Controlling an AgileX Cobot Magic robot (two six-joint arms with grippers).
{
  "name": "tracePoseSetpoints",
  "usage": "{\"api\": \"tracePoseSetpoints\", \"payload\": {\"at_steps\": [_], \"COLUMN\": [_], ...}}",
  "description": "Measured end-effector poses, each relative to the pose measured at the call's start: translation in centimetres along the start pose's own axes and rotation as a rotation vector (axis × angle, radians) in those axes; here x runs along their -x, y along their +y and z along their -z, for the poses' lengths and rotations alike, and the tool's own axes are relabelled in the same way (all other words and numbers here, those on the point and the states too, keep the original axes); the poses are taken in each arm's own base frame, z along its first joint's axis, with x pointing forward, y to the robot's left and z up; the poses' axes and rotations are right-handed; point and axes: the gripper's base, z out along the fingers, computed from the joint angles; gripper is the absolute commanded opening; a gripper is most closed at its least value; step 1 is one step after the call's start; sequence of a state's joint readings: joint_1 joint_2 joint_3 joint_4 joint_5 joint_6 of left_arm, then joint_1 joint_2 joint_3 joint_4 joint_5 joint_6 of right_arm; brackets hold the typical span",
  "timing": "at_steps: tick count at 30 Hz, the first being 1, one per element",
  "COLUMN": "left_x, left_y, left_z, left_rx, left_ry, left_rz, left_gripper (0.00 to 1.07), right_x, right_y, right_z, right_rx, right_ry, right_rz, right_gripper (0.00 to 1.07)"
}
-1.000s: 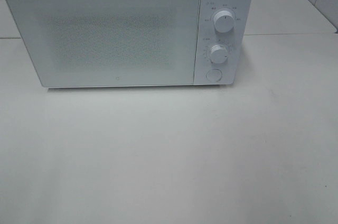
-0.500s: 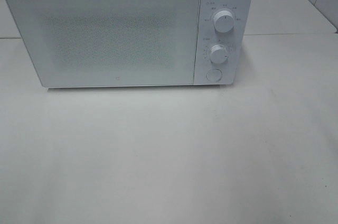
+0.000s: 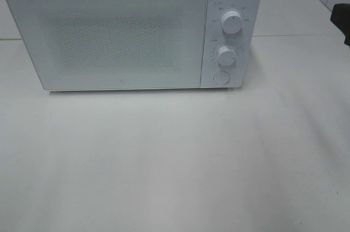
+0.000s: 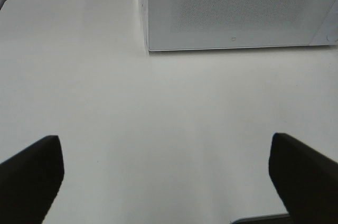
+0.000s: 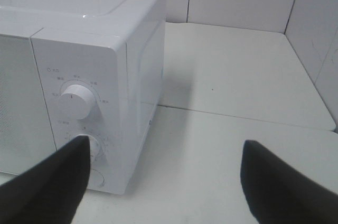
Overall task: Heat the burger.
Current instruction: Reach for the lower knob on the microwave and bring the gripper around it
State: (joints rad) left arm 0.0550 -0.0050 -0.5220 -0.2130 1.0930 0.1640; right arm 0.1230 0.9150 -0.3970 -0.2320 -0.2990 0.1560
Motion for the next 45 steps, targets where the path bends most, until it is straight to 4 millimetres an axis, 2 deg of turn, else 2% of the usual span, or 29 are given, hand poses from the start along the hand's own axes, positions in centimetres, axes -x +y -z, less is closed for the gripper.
{"api": "tracePoseSetpoints", "payload": {"at_steps": [6, 8, 12, 17, 21, 26, 35, 41, 45], "left_x": [0.0, 0.0, 0.0, 0.0, 0.0, 0.0, 0.0, 0.0, 0.0], "left_y": [0.0, 0.0, 0.0, 0.0, 0.0, 0.0, 0.0, 0.0, 0.0], "left_z": [0.0, 0.0, 0.0, 0.0, 0.0, 0.0, 0.0, 0.0, 0.0], "left_rx": [0.000, 0.000, 0.000, 0.000, 0.000, 0.000, 0.000, 0.000, 0.000], "left_ry": [0.000, 0.000, 0.000, 0.000, 0.000, 0.000, 0.000, 0.000, 0.000], "left_rz": [0.000, 0.000, 0.000, 0.000, 0.000, 0.000, 0.000, 0.000, 0.000], "left_gripper": [0.98, 0.98, 0.98, 0.98, 0.98, 0.98, 0.98, 0.98, 0.98], "right_x": [-1.0, -2.1, -2.7, -4.0, -4.4, -4.9, -5.6, -6.7, -7.5], "right_y": [0.1, 0.2, 0.3, -0.1, 0.4, 1.8, 3.8, 6.6, 7.5], "right_z": [-1.1, -2.4, -3.4, -5.0, -5.5, -6.1, -6.6, -6.9, -6.9], "right_rx": [0.017, 0.031, 0.035, -0.014, -0.044, -0.071, -0.154, -0.103, -0.089], "right_ry": [0.013, 0.044, 0.039, 0.035, 0.032, 0.026, -0.020, -0.034, -0.010], "right_rz": [-0.005, -0.013, -0.015, -0.009, 0.002, 0.045, -0.022, 0.006, 0.013], "right_gripper": [0.74, 0.74, 0.74, 0.74, 0.74, 0.74, 0.74, 0.74, 0.74]}}
